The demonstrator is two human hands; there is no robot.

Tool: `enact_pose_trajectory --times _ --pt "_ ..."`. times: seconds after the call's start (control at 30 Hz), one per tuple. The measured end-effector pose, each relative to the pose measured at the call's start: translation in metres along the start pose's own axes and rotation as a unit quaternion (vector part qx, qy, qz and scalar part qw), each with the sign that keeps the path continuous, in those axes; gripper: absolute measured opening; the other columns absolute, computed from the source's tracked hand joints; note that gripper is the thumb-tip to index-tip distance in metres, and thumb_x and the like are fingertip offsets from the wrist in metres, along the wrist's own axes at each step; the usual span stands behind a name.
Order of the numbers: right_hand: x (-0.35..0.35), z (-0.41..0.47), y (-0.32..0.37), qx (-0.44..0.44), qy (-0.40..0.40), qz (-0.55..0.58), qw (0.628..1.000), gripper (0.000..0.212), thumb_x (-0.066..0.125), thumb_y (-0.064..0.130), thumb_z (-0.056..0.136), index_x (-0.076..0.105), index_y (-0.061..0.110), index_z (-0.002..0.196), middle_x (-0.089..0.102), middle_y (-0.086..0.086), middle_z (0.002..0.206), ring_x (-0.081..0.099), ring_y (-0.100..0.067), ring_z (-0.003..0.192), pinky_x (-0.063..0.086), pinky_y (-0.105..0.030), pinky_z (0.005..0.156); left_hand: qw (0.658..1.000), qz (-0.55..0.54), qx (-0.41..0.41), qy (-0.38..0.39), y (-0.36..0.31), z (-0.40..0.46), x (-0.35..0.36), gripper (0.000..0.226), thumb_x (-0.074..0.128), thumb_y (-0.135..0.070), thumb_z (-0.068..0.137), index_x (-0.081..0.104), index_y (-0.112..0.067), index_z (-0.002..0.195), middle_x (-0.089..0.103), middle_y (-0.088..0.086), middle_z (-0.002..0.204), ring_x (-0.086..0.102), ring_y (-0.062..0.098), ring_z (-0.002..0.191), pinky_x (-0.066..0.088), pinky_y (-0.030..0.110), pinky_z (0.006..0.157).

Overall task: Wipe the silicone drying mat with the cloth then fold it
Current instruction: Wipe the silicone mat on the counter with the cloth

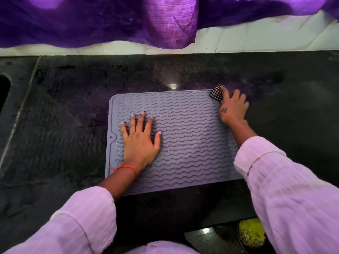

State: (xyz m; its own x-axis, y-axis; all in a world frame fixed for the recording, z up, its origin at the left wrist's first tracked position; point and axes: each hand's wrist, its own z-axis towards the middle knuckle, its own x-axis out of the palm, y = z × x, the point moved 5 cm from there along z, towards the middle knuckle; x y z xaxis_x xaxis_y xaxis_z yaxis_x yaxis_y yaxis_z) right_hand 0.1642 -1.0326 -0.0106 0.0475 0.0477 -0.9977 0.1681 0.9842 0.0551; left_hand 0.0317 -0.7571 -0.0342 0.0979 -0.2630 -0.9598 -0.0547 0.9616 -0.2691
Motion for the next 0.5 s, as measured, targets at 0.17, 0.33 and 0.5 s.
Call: enact_pose_trajectory --times 0.17,0.33,0.5 --pt "-0.014 0.019 -0.003 0.001 0.042 0.049 0.998 0.048 0.043 0.017 0.093 0.034 0.024 0.139 0.035 -0.021 0.135 0.035 -0.041 0.122 0.033 -0.051 0.100 1.000 -0.003 -0.001 0.001 0.000 0.000 -0.001 0.065 0.021 -0.056 0.088 0.035 -0.022 0.143 0.024 0.004 0.155 0.009 0.027 0.145 -0.002 0.053 0.116" --pt "-0.005 0.011 0.012 0.008 0.030 -0.004 1.000 0.052 0.040 0.018 0.094 0.025 0.023 0.143 0.029 -0.020 0.141 0.030 -0.041 0.125 0.030 -0.051 0.100 1.000 -0.005 0.002 0.000 0.000 0.000 -0.002 0.064 0.022 -0.055 0.089 0.035 -0.022 0.143 0.024 0.004 0.155 0.010 0.028 0.145 -0.002 0.053 0.116" --pt "-0.005 0.004 0.029 -0.022 0.031 0.021 0.999 0.052 0.041 0.020 0.093 0.027 0.021 0.143 0.032 -0.021 0.137 0.033 -0.040 0.122 0.033 -0.049 0.099 1.000 -0.002 0.000 -0.001 0.000 0.000 -0.001 0.065 0.020 -0.056 0.088 0.035 -0.023 0.143 0.024 0.004 0.155 0.010 0.028 0.145 -0.002 0.053 0.116"
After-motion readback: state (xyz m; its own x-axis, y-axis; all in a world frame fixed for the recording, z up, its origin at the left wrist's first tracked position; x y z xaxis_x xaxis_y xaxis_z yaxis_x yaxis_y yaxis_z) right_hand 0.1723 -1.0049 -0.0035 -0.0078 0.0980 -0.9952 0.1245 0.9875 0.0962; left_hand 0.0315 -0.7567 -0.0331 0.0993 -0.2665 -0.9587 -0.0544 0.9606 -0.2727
